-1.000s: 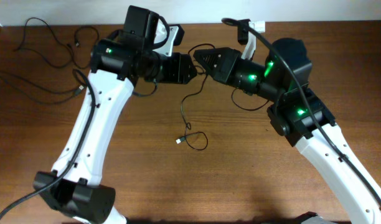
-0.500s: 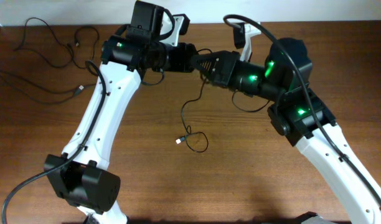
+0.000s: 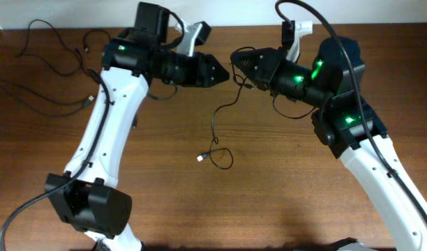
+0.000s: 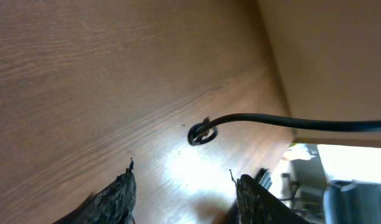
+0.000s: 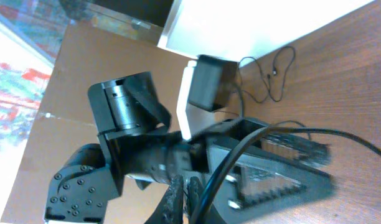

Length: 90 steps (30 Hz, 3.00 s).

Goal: Untangle cables

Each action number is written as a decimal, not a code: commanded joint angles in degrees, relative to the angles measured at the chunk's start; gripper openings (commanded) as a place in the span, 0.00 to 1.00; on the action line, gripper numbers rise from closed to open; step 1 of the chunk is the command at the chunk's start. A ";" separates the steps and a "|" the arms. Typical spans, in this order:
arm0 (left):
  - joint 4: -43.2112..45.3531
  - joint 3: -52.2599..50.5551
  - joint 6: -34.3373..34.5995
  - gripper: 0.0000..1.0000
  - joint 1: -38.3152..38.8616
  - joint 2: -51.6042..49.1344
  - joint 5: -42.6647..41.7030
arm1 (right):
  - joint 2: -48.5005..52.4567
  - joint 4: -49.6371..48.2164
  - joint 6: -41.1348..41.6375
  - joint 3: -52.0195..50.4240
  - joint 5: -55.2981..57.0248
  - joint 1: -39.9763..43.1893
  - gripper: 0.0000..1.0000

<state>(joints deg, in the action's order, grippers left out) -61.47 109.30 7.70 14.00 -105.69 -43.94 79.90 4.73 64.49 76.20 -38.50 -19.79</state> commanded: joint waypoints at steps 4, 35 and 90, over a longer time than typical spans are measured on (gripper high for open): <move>4.00 0.26 -1.57 0.57 5.68 -1.16 10.16 | -0.02 -2.80 4.20 0.96 -4.92 0.31 0.04; -10.51 0.26 -0.92 0.25 6.84 2.62 32.68 | -0.02 29.83 -19.32 0.96 14.38 15.37 0.04; -6.84 0.26 7.06 0.68 7.17 2.25 34.21 | 8.52 13.35 -17.22 1.07 -10.91 3.04 0.04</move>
<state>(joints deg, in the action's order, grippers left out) -69.69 109.30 12.60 21.15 -104.68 -10.61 88.36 18.35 44.49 76.71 -46.68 -17.54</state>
